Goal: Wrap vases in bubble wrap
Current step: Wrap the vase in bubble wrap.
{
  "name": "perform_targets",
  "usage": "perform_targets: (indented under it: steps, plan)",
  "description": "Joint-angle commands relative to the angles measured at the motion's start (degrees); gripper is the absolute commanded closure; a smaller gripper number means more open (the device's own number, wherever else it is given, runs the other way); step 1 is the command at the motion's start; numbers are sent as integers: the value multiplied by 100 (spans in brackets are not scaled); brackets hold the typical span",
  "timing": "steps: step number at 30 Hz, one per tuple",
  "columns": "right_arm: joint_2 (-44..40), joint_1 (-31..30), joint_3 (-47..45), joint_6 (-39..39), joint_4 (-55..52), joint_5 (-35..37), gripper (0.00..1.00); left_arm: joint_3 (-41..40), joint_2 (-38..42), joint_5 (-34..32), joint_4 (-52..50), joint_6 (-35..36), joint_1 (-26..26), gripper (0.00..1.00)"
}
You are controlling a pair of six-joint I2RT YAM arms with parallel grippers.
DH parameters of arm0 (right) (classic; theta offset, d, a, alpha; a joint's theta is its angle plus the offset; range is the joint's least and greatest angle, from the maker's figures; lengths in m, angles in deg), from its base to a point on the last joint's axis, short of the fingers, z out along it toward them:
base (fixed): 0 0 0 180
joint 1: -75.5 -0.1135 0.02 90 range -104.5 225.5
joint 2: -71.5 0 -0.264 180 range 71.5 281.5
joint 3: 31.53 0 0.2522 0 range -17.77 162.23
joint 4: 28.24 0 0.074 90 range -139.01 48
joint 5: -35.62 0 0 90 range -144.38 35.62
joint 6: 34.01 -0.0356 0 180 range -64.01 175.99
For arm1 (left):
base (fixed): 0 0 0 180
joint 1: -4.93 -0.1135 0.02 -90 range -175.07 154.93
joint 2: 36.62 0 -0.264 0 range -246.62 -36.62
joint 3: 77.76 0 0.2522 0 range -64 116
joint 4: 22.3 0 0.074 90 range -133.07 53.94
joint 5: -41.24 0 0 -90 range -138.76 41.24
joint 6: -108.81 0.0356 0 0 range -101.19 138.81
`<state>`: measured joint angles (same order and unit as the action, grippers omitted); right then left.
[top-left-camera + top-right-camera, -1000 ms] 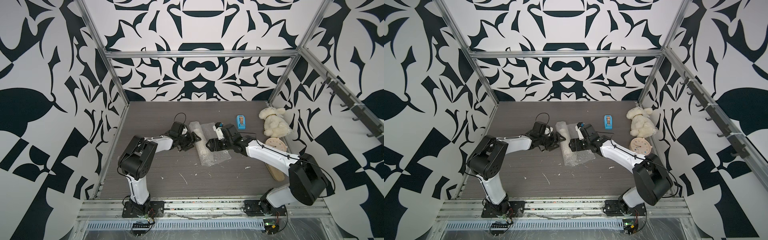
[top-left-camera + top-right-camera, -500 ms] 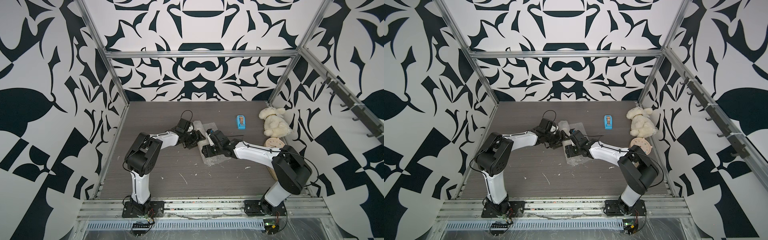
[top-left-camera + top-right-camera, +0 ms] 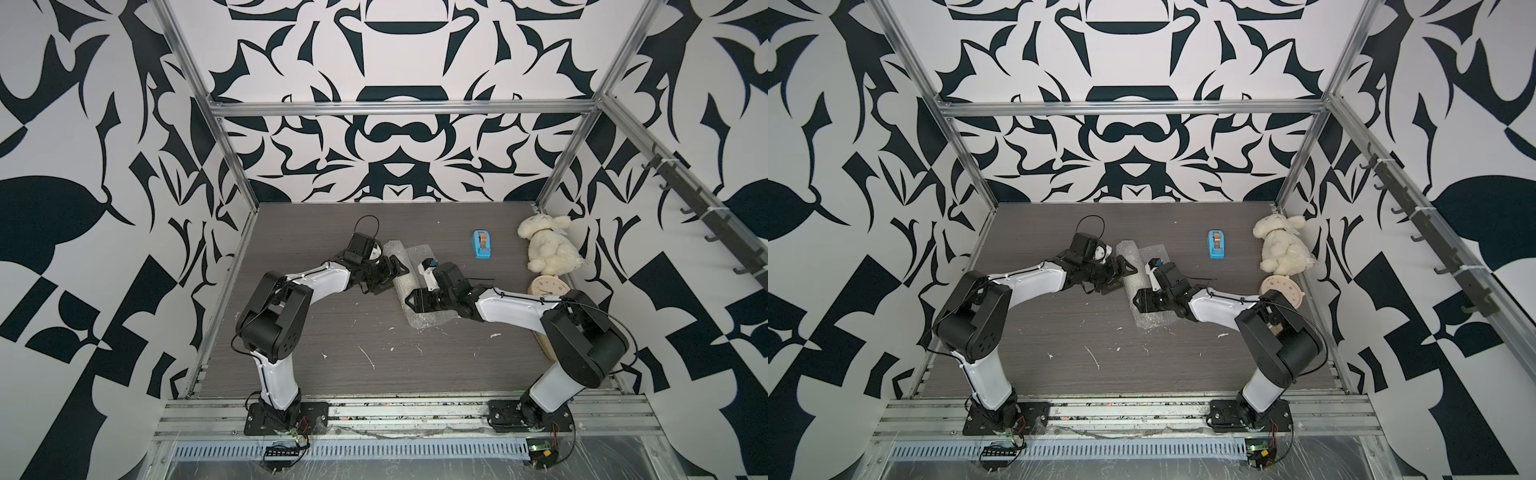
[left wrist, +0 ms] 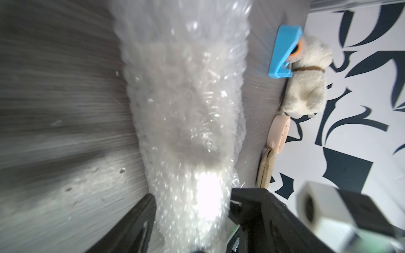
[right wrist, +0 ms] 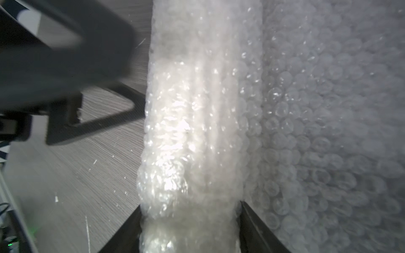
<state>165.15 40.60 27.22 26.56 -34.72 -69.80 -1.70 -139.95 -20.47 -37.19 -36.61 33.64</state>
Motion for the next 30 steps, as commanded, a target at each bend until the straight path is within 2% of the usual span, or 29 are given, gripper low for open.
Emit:
perform_targets:
  steps: [1, 10, 20, 24, 30]
  plan:
    - [-4, 269, -386, -425, 533, -611, 36, -206, 246, -102, -183, 154, -81, 20]
    - [128, 555, -716, -838, 1462, -1550, 36, -133, -92, -90, -81, 224, -96, 20]
    - [136, 752, -874, -1010, 1952, -2102, 34, 36, -610, -117, 14, 235, 62, 23]
    - [31, 765, -817, -849, 1747, -2176, 28, 78, -706, -122, 20, 220, 107, 24]
    - [-568, 824, -586, -148, 511, -1859, 19, 187, -747, -179, -105, 261, 162, 24]
